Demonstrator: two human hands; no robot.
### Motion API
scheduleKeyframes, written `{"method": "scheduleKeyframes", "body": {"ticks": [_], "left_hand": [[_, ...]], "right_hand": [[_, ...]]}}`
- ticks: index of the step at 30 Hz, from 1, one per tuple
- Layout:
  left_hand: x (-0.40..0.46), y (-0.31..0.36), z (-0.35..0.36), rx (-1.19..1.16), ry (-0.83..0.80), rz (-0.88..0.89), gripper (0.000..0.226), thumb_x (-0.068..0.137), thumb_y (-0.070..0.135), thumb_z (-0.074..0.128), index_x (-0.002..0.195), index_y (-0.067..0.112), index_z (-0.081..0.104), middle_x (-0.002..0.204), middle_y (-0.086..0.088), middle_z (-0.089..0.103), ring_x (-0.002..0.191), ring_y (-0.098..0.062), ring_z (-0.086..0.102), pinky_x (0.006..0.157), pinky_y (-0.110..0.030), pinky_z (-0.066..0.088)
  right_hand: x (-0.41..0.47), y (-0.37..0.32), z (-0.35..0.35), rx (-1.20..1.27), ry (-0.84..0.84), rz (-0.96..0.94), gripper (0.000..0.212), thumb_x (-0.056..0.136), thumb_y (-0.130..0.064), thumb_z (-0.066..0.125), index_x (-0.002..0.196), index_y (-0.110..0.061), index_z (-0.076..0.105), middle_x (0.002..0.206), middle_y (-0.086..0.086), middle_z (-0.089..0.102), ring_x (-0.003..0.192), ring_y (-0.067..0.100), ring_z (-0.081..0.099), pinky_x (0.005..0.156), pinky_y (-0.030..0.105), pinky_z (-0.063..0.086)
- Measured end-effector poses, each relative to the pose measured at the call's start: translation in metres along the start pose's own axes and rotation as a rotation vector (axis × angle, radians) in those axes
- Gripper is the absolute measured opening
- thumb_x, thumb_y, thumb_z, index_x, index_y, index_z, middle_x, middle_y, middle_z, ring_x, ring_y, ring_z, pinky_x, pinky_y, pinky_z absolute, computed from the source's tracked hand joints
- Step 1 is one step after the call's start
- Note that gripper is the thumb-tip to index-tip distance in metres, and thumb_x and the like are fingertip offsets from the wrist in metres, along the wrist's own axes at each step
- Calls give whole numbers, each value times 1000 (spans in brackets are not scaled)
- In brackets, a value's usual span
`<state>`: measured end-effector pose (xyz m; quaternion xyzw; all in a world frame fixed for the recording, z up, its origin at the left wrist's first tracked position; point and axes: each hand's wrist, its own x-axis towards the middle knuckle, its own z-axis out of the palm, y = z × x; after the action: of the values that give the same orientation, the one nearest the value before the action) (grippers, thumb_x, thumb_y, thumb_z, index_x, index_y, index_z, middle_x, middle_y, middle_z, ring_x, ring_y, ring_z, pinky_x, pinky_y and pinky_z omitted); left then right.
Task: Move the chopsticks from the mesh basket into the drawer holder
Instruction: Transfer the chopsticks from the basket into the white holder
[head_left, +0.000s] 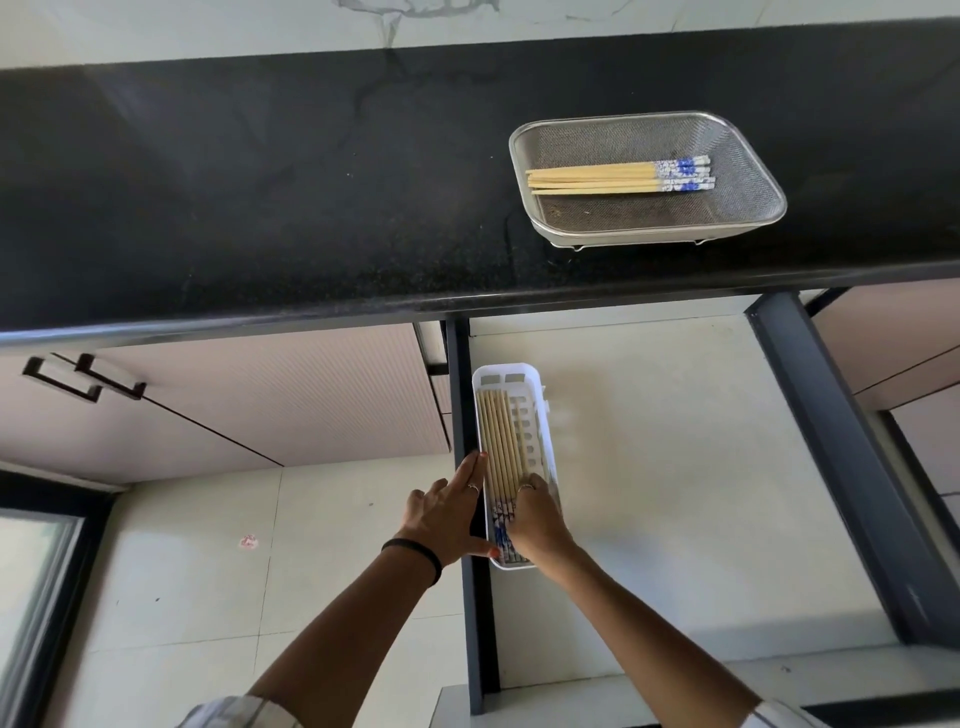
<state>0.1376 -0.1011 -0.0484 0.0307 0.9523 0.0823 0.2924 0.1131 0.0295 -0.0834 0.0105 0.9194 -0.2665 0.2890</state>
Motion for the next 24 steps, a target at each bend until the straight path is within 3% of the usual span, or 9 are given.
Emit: {"method": "scheduleKeyframes", "body": {"ticks": [6,9,16,24], "left_hand": [[0,1,0,2,-14,-5,122,75,59,70,153,17,-13,162,5,-9,131,-23,44,102,-41,44],[0,1,-1,0,-16,-8,122,75,58,70,154,17,-13,162,4,-9,131,-24,44,102,-42,44],[-1,2,-2,4,-16,-6,122,75,59,70,154,16,-12,162,5,-9,128,-24,47,100,-41,45],[-1,2,-2,22,-22,-11,122,75,60,69,153,16,-13,162,4,-9,127,-24,48,100,-41,46]], "right_hand": [[-4,6,-4,67,-55,-26,44,88,8,46,132,-1,43,135,11,41,131,25,39,111,36,40],[-8,7,-3,42,-79,-12,48,92,1,48,139,-1,35,140,14,35,133,26,39,111,39,40],[-19,9,3,-41,-141,3,55,87,-12,64,135,0,40,135,14,43,125,28,46,108,36,43],[-16,13,-4,40,-157,-2,48,90,-5,50,136,3,39,143,21,37,132,35,39,108,37,36]]}}
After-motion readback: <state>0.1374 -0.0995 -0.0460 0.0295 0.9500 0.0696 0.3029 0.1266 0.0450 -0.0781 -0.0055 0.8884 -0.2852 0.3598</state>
